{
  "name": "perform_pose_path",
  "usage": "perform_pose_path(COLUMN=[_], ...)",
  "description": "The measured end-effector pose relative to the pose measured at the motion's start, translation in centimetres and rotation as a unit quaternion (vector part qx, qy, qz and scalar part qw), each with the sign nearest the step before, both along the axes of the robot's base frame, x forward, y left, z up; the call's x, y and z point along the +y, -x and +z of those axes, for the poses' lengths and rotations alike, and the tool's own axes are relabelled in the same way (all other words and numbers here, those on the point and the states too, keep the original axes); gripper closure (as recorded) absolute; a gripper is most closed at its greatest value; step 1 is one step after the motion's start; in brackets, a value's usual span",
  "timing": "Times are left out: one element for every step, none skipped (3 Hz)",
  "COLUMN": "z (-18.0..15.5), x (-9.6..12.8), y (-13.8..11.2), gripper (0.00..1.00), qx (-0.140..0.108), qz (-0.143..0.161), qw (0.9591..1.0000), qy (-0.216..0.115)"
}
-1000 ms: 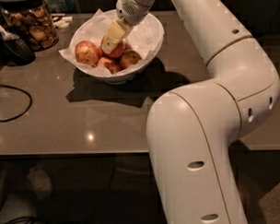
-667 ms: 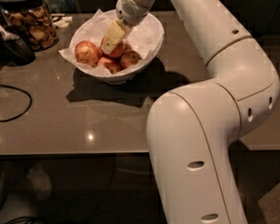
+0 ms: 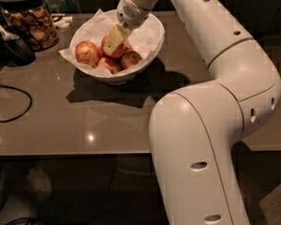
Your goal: Pick apple from white bowl
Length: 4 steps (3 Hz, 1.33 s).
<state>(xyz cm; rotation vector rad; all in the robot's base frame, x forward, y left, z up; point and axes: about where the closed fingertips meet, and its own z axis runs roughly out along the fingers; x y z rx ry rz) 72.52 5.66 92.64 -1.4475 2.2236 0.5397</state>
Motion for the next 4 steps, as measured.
perform_pose_path(z=[-0.18,-0.18,-0.18,0.13], x=[0.32,0.32,0.32,0.33], y=[0.22,0.22,0.22,0.22], gripper=[0.84,1.00,1.00,1.00], qx=[-0.001,-0.001,-0.001,-0.001], qz=[0.013,0.013,0.013,0.013], qw=[0.9999,0.9999,0.9999,0.9999], qy=[0.000,0.000,0.000,0.000])
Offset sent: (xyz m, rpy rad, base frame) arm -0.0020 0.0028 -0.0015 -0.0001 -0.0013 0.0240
